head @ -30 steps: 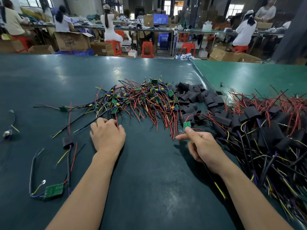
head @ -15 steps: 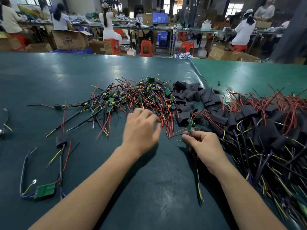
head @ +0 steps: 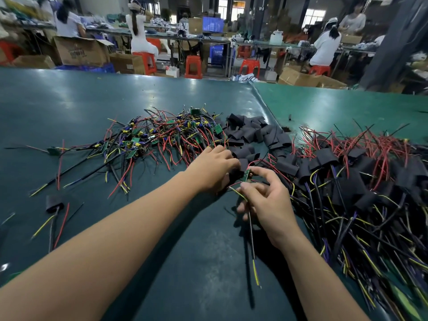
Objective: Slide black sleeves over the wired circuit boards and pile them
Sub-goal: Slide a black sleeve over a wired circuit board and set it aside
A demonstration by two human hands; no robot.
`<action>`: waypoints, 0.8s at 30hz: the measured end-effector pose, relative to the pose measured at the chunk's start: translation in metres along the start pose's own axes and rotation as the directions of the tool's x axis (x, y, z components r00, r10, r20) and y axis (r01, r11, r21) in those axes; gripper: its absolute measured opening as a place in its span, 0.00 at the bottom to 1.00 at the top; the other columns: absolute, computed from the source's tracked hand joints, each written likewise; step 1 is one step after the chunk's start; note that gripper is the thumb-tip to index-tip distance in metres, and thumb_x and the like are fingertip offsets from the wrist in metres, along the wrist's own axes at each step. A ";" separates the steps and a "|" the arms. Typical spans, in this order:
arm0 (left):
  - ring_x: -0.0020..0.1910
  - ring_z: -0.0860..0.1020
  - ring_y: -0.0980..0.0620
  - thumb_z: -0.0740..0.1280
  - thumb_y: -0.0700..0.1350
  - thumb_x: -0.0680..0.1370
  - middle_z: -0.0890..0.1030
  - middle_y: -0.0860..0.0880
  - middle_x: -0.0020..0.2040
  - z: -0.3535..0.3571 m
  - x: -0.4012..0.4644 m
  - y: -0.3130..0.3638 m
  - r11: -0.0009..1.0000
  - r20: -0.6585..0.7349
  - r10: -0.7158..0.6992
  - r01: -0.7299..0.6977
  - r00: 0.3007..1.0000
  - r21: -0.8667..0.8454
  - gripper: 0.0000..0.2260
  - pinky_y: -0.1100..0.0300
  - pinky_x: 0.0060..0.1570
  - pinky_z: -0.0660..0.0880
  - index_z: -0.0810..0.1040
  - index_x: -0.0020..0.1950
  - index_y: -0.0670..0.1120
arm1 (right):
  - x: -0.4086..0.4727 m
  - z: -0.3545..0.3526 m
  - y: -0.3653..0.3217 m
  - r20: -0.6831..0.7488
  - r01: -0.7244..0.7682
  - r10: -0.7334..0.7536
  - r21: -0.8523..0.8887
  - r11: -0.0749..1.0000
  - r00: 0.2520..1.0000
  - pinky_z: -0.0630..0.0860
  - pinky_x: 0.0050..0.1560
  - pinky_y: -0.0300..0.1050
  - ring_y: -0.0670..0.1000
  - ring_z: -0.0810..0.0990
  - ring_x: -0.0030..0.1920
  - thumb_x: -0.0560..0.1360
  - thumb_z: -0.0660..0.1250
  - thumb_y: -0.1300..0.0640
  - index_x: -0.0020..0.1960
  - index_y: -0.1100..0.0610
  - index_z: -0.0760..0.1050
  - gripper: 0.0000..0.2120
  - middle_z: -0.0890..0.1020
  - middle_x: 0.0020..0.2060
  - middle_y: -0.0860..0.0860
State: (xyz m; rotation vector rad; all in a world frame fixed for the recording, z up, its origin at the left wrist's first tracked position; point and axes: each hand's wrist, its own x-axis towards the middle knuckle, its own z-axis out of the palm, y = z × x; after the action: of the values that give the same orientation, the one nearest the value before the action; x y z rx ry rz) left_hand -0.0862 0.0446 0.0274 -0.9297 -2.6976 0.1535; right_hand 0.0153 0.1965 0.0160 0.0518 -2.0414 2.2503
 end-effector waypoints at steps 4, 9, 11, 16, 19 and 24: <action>0.68 0.66 0.51 0.66 0.48 0.77 0.77 0.58 0.64 -0.013 -0.006 -0.004 0.988 0.010 0.123 -0.122 0.992 -0.092 0.04 0.53 0.60 0.66 0.75 0.51 0.52 | -0.001 -0.001 -0.003 0.007 -0.001 0.001 0.111 0.994 1.000 0.78 0.29 0.43 0.52 0.84 0.35 0.75 0.71 0.66 0.56 0.53 0.77 0.12 0.83 0.37 0.51; 0.62 0.70 0.52 0.67 0.50 0.75 0.79 0.56 0.52 -0.024 -0.008 0.003 0.990 0.056 0.132 -0.128 0.990 -0.062 0.06 0.54 0.59 0.65 0.76 0.50 0.52 | -0.003 -0.001 -0.004 -0.024 0.066 -0.064 0.103 0.993 0.998 0.82 0.39 0.46 0.52 0.86 0.44 0.72 0.73 0.68 0.54 0.57 0.75 0.14 0.84 0.44 0.51; 0.61 0.69 0.52 0.68 0.53 0.74 0.78 0.55 0.53 -0.023 -0.011 0.002 0.993 0.015 0.112 -0.111 0.994 -0.048 0.10 0.54 0.59 0.65 0.76 0.54 0.53 | -0.004 0.000 -0.004 -0.021 0.117 -0.116 0.035 0.992 0.993 0.81 0.40 0.42 0.49 0.85 0.41 0.72 0.73 0.68 0.57 0.53 0.73 0.19 0.84 0.41 0.52; 0.57 0.75 0.45 0.73 0.43 0.71 0.82 0.47 0.55 -0.025 -0.039 -0.002 0.879 -0.332 -0.251 0.070 0.909 -0.472 0.20 0.48 0.61 0.69 0.78 0.62 0.45 | -0.008 -0.002 -0.008 0.033 0.276 -0.274 -0.092 0.957 0.961 0.75 0.31 0.40 0.47 0.77 0.30 0.80 0.67 0.57 0.60 0.41 0.76 0.14 0.84 0.38 0.55; 0.52 0.79 0.49 0.73 0.38 0.70 0.82 0.48 0.53 -0.026 -0.068 -0.008 0.700 -0.474 -0.555 0.076 0.683 -0.710 0.18 0.54 0.58 0.75 0.81 0.60 0.43 | -0.006 0.004 -0.013 -0.043 0.235 -0.232 0.064 0.970 0.972 0.79 0.33 0.44 0.52 0.83 0.34 0.80 0.63 0.54 0.54 0.51 0.80 0.08 0.85 0.41 0.56; 0.52 0.78 0.53 0.75 0.35 0.69 0.81 0.49 0.53 -0.012 -0.128 -0.011 0.714 -0.430 -0.571 0.166 0.700 -0.680 0.20 0.55 0.53 0.76 0.81 0.60 0.42 | -0.004 -0.002 -0.016 0.008 0.122 -0.134 0.359 0.925 0.991 0.81 0.42 0.44 0.59 0.86 0.49 0.79 0.58 0.72 0.61 0.58 0.75 0.16 0.83 0.56 0.56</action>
State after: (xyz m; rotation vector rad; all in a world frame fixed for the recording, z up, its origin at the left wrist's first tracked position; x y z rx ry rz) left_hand 0.0070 -0.0428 0.0116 -0.3712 -2.2151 -0.9923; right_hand 0.0214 0.1996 0.0312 0.2441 -1.5610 2.5172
